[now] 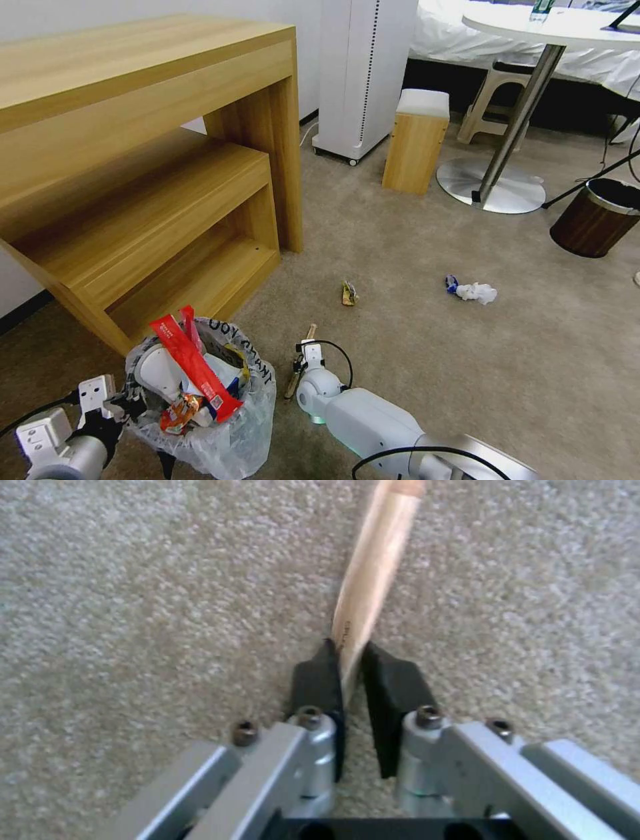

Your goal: Pick up the trash bin and place the garbage on the floor into it.

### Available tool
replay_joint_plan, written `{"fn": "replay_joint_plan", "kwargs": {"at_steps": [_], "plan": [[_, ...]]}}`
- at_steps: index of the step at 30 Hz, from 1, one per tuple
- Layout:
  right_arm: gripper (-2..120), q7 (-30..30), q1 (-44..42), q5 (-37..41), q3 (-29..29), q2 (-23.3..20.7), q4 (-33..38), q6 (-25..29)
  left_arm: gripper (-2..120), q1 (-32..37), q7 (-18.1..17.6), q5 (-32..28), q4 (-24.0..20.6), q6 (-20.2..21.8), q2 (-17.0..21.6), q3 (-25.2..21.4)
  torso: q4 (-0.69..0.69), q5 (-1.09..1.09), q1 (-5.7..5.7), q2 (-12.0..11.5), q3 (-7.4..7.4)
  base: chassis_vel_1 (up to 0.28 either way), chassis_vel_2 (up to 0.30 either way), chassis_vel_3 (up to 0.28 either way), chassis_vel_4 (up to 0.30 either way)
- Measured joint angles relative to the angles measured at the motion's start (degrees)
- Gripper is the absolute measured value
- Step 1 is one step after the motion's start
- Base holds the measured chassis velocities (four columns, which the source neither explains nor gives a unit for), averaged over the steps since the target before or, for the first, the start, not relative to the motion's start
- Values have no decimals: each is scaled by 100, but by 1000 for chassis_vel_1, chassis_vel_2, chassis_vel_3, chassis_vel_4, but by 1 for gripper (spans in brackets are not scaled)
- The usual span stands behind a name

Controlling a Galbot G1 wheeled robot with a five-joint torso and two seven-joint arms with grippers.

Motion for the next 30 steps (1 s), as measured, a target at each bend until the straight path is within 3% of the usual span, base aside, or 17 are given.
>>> {"fn": "replay_joint_plan", "kwargs": {"at_steps": [3,17,24,30], "plan": [[0,-3,-14,-3,-18,-88,113,-3,0,-17,1,0,21,0,5,5,0,0,0,0,0,0,0,0,0],[0,21,-139,-64,-39,-666,983,23,0,-91,-10,-5,147,0,24,27,1,2,0,0,0,0,0,0,0],[0,-16,-196,-88,122,-1480,2732,225,0,-107,-17,11,197,12,16,52,2,1,0,0,0,0,0,0,0],[0,-112,-129,-88,300,-2049,3646,347,0,-99,-19,41,171,25,-13,71,0,2,0,0,0,0,0,0,0]]}}
